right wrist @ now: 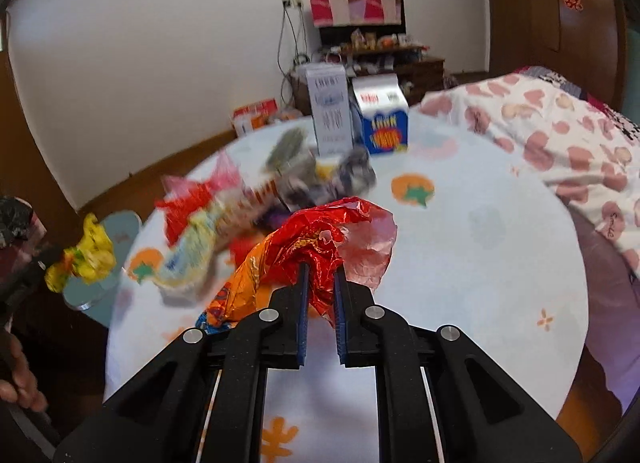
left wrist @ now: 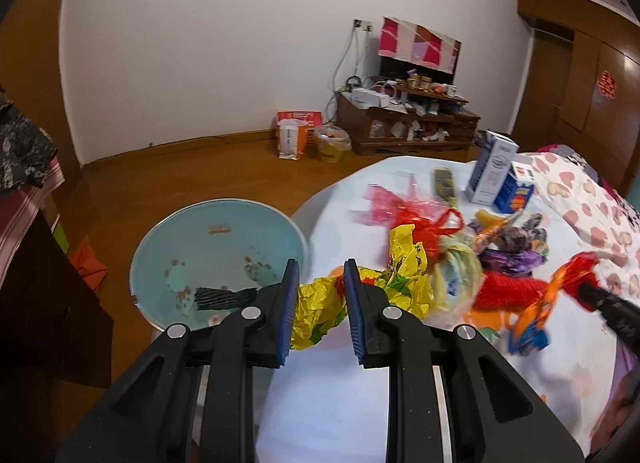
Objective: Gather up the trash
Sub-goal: 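Drop the yellow wrapper into the bin with the left tool while the right tool grasps the orange-red wrapper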
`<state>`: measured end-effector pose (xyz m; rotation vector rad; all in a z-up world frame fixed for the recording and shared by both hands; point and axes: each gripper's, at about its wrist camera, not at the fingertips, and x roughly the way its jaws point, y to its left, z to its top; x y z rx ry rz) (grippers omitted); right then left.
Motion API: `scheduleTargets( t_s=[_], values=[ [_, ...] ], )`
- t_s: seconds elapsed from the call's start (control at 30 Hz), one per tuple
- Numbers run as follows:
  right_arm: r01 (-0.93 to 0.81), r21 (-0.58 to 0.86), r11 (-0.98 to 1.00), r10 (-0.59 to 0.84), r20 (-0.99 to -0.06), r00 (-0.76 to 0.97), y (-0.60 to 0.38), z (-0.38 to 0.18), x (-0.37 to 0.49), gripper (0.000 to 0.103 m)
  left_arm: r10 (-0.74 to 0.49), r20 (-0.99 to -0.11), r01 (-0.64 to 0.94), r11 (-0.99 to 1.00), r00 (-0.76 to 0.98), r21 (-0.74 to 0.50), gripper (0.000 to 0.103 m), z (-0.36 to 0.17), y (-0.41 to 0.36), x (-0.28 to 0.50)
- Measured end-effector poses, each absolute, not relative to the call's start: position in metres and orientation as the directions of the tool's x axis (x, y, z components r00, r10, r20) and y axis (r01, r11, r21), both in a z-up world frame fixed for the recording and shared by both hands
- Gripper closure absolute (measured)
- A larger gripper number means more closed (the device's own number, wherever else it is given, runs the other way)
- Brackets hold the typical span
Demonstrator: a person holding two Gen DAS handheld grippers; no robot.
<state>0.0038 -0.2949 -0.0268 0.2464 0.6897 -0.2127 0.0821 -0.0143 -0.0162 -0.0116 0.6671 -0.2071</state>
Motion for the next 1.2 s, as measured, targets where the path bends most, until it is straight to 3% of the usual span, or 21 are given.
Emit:
scheduleTargets(
  t_s=[0.47, 1.2],
  values=[
    [0.076, 0.129, 0.989, 0.016, -0.596, 0.803, -0.211, -0.001, 0.061, 0.091, 0.015, -0.597, -0.022, 1.000, 0.802, -0.005, 0.080, -0.014, 0.055, 0.104],
    [-0.075, 0.038, 0.996, 0.082, -0.658, 0.749, -0.100, -0.034, 0.155, 0.091, 0.102, -0.669, -0.118, 0.993, 0.737, 0.022, 0.080, -0.049, 0.085, 0.168]
  ],
)
